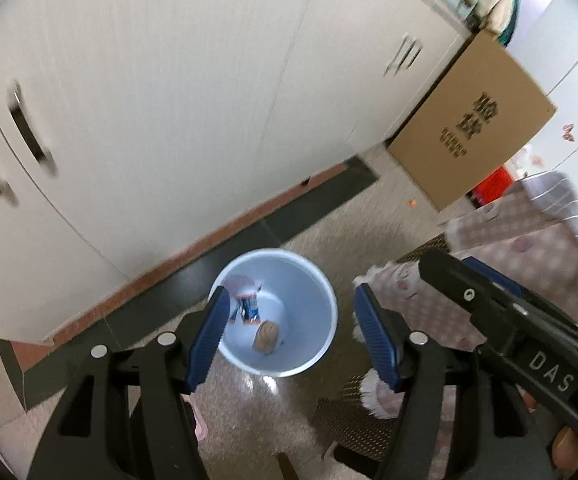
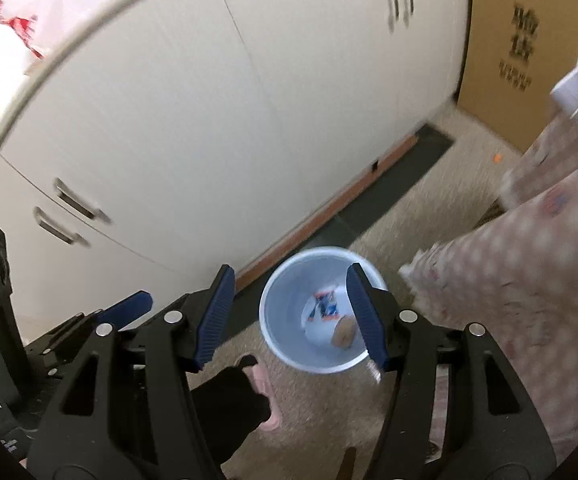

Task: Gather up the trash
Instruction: 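Swing both tools back toward the table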

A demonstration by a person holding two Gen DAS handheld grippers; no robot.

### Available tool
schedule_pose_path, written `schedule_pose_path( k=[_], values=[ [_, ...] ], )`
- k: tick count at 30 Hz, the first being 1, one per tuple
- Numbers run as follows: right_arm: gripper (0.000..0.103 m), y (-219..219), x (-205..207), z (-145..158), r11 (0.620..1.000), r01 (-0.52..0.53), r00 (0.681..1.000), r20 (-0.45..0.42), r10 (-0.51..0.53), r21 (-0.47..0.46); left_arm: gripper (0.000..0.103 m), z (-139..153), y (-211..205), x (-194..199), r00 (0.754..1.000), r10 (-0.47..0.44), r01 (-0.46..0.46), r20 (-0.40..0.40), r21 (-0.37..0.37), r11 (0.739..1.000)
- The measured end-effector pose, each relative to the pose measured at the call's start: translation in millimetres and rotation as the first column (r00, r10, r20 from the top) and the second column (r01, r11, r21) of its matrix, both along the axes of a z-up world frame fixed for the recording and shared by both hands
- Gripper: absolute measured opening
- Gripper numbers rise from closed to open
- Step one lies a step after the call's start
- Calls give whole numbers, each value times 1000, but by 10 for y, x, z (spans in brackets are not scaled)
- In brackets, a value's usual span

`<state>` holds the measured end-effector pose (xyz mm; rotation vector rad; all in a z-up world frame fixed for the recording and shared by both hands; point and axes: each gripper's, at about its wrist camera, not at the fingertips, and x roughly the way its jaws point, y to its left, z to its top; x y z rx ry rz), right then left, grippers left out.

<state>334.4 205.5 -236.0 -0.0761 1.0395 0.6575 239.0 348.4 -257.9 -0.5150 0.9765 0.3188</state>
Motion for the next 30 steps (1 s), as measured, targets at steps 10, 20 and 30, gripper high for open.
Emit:
schedule_pose_path(
  k=[10,20,30],
  values=[
    [58,-872,-493,1355,995,32,959,276,-58,99,67,1320,-778,-284,970,-95,60,224,160,985],
    [60,-2572,-765,1964,963,213,880,396,-262,164,70,1961,-2333,-199,877,-368,305,310,233,923],
    [60,-4441,-603,1969,857,488,763,395,-512,167,70,2280,-3940,611,753,-620,557,221,289,779]
  ],
)
